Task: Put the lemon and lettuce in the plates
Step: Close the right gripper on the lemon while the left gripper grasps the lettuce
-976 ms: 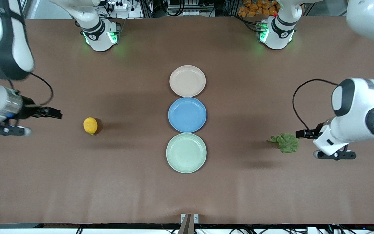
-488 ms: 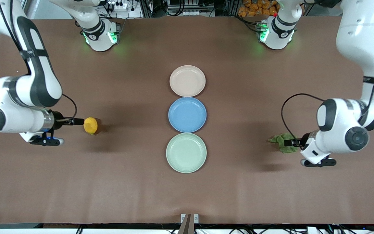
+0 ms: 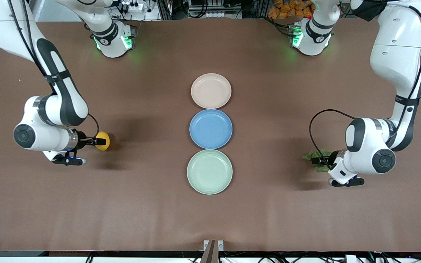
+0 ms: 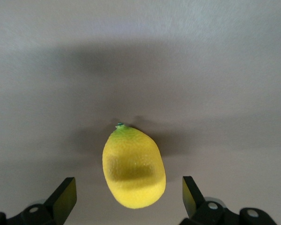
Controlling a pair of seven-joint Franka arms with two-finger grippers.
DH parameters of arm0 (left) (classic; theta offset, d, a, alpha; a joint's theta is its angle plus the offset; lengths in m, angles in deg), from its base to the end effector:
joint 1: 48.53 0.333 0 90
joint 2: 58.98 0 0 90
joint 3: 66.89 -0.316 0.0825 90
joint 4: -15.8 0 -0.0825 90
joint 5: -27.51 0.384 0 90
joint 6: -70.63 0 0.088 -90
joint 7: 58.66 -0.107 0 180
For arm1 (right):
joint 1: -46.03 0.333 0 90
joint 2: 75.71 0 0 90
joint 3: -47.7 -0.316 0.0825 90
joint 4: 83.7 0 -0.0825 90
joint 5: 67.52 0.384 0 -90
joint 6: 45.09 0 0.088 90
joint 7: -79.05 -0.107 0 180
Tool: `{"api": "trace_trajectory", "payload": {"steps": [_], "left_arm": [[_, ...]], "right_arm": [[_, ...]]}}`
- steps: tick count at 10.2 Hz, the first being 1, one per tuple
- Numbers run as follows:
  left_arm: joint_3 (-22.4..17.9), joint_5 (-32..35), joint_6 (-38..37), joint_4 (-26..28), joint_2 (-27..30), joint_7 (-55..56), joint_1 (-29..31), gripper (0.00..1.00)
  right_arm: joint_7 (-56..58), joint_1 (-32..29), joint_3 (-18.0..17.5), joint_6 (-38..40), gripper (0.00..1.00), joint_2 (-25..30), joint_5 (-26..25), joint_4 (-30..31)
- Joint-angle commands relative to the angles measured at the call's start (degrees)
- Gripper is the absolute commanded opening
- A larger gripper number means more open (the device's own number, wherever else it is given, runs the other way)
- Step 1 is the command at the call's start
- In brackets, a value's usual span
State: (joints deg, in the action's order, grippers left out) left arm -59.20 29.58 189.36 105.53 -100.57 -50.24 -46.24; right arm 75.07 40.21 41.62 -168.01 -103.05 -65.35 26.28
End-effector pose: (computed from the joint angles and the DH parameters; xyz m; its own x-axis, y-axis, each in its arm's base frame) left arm 0.6757 -0.0508 0.2028 0.9746 0.0512 -0.2182 0.0591 -0.9978 0.0300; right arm 0.5983 0.0025 0.2255 0.9640 -0.0847 -0.2520 -0.1022 -0.9931 -0.0570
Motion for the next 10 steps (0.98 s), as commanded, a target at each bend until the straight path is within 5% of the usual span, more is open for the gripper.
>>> {"api": "trace_trajectory", "payload": {"steps": [1,3,4,6,8,9,10], "left_arm": [[-0.04,-1.28,3.16,2.28,-0.15,1.07,0.17,1.0],[-0.04,-1.28,4.23,2.38,-1.38,1.07,0.17,1.0],[-0.04,-1.28,4.23,2.38,-1.47,1.07,0.17,0.88],[-0.04,-1.19,4.32,2.38,-2.08,1.07,0.08,0.52],[-0.13,-1.1,4.58,2.2,-2.35,1.33,0.08,0.0],[-0.13,-0.76,4.58,1.94,-2.18,1.85,-0.18,0.0],[-0.21,-0.58,4.58,1.76,-1.91,1.86,-0.27,0.0]], "right_arm": [[0.99,-0.51,-0.25,-3.12,1.0,-0.78,0.56,2.43],[1.08,-0.6,-0.25,-3.47,1.0,-1.48,0.56,2.43],[1.08,-0.6,-0.25,-4.26,1.0,-1.75,0.56,2.6],[1.17,-0.69,-0.34,-3.74,0.37,-1.66,0.65,2.26],[1.0,-0.42,-0.34,-3.56,0.15,-1.66,0.73,1.9],[1.0,-0.34,-0.43,-2.95,0.02,-1.14,0.73,1.82],[0.21,-0.08,-0.69,1.06,0.0,-0.35,0.91,-0.62]]}}
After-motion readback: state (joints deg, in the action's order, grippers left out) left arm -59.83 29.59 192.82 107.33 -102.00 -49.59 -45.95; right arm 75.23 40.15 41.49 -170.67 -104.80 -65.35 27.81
